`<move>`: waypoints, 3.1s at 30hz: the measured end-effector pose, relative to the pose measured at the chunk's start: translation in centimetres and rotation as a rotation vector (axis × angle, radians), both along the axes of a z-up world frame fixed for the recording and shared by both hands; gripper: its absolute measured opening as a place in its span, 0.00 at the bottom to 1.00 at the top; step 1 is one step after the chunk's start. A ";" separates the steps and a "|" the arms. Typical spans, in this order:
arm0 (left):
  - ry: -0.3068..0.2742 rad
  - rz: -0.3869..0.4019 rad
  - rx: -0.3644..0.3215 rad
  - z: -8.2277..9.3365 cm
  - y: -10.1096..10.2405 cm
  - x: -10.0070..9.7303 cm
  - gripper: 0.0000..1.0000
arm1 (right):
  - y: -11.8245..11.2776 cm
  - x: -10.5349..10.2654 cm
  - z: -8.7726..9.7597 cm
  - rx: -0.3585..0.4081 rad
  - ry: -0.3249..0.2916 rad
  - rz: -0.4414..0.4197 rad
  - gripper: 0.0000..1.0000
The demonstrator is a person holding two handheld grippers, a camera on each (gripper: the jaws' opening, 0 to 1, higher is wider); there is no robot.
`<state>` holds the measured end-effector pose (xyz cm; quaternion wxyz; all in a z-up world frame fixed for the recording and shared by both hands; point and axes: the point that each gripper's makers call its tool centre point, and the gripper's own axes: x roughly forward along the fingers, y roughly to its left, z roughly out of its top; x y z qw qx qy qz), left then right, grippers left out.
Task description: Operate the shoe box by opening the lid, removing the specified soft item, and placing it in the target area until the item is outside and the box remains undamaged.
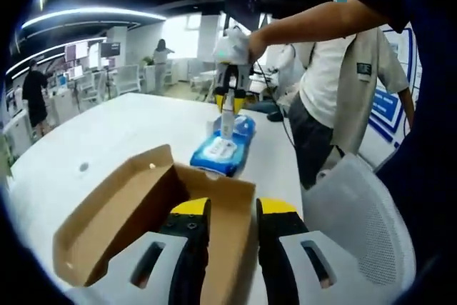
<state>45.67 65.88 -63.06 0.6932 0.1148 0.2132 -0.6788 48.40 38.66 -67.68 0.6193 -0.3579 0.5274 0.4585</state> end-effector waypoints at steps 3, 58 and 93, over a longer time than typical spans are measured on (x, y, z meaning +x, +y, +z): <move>-0.003 0.000 0.000 0.0 -0.3 0.1 0.23 | -0.4 0.5 -0.1 -0.004 0.000 0.004 0.20; 0.004 0.046 0.023 -0.2 -1.0 1.7 0.22 | -2.1 7.8 -6.3 -0.099 -0.017 0.057 0.20; 0.006 0.044 0.005 0.2 -0.9 1.3 0.22 | -0.6 8.7 -1.2 -0.038 -0.109 -0.012 0.29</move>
